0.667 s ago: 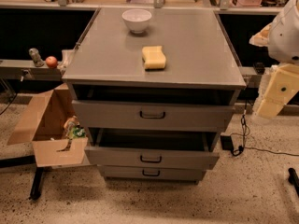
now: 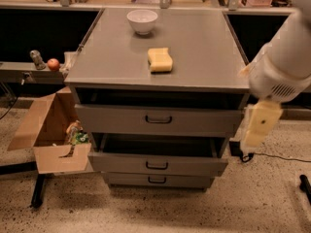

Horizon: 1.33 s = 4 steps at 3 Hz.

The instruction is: Open middle drawer

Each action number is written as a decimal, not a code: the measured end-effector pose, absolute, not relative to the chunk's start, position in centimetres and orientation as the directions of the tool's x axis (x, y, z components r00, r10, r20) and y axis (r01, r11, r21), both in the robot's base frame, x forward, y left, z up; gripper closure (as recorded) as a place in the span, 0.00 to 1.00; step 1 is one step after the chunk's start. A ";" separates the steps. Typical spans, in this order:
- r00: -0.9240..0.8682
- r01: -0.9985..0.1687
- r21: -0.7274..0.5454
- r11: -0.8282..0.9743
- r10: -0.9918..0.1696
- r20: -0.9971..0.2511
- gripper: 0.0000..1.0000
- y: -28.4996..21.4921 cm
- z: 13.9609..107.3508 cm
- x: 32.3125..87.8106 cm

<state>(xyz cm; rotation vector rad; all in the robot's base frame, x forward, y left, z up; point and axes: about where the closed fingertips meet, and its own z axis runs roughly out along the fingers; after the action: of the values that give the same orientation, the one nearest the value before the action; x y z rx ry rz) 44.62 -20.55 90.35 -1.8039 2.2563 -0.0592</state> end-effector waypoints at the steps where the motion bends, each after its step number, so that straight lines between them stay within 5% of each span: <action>1: -0.188 -0.974 -0.096 0.203 -0.971 -0.148 0.00 -19.6 81.3 44.9; 2: -0.195 -0.981 0.028 0.193 -0.969 -0.153 0.00 -17.6 71.4 43.5; 4: -0.197 -0.980 0.029 0.195 -0.965 -0.172 0.00 -17.5 67.1 43.6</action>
Offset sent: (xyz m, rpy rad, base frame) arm -0.0234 0.0535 -0.2892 0.0645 0.3395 0.0553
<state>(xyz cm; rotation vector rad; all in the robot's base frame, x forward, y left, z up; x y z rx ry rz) 43.65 -17.54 67.07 -1.9125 2.3361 0.1998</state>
